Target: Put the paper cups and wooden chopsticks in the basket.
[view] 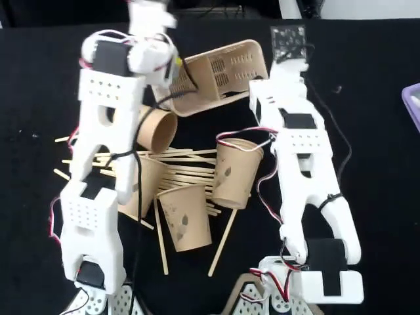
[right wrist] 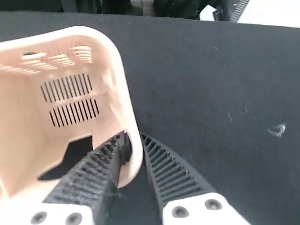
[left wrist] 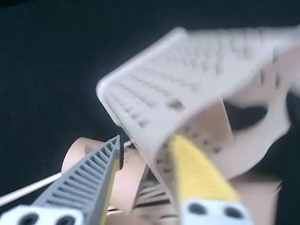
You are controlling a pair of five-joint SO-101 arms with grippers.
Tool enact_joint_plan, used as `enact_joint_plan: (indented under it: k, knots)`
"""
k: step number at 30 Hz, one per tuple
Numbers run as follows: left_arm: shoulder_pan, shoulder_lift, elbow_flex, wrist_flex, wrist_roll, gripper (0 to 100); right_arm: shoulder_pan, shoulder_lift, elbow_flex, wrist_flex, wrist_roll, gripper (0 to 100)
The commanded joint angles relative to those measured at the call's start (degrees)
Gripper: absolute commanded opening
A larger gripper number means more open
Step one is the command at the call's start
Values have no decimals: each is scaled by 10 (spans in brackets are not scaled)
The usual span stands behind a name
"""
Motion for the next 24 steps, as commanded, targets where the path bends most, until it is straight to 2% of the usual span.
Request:
enact_joint_plan:
  k: [1, 7, 13, 21, 24]
  knots:
    - [-20, -19, -151, 27, 66, 255, 8, -26, -26, -18, -5, 11]
    - [-45, -18, -170, 30, 47, 241, -6, 34, -203, 147, -7, 11]
    - [-41, -50, -66, 30, 48, 242, -23, 134, -397, 309, -62, 11]
    - [-47, -238, 171, 26, 47, 247, -22, 255, -538, 392, -65, 11]
    - [-57, -253, 284, -40, 46, 247, -20, 267, -545, 396, -64, 11]
